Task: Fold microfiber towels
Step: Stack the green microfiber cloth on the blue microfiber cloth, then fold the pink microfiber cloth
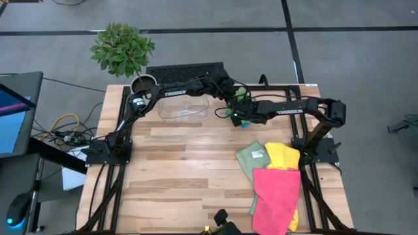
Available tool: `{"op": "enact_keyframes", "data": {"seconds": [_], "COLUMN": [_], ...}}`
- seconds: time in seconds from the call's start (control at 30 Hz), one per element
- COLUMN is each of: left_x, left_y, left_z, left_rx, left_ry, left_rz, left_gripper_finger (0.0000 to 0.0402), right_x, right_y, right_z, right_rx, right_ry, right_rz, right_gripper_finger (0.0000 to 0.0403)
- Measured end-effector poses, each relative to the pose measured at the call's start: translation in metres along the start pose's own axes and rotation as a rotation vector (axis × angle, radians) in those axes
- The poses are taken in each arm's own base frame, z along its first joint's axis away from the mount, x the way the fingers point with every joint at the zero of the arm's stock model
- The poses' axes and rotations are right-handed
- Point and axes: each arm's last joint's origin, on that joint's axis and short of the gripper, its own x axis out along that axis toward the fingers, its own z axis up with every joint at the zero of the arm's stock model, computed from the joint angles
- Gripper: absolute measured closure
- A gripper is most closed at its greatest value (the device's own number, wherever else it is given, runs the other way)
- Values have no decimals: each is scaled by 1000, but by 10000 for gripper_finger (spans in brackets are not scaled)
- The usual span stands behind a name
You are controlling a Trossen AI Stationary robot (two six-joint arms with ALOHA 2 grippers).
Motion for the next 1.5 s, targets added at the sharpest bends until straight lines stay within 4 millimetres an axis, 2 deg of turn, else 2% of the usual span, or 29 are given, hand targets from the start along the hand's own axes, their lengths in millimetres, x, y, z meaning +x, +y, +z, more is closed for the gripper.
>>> {"op": "enact_keyframes", "data": {"seconds": [0.17, 0.43, 0.63, 0.73, 0.97, 1.1, 1.3, 1.5], "left_x": [2, 17, 18, 18, 15, 5, -22, -62], "left_y": [3, 9, 8, 9, 11, 4, -9, -32], "left_z": [-2, -15, -14, -13, -8, 8, 36, 53], "left_rx": [-12, -26, -20, -16, -25, -25, 27, 101], "left_ry": [1, 42, 30, 13, 11, 30, 93, 216], "left_rz": [-3, -4, 14, 40, 36, 2, -22, -47], "left_gripper_finger": [401, 401, 395, 366, 266, 232, 222, 222], "right_x": [-4, 8, 11, 13, 14, 9, -4, -43], "right_y": [-3, 0, 2, -1, -6, -9, -17, -30], "right_z": [0, -5, -5, -4, -4, -4, -4, -12], "right_rx": [7, -11, -7, 1, 2, -26, -47, -68], "right_ry": [3, 41, 40, 49, 73, 69, 76, 29], "right_rz": [-8, -38, -39, -44, -72, -77, -89, -89], "right_gripper_finger": [363, 360, 344, 315, 232, 202, 180, 180]}}
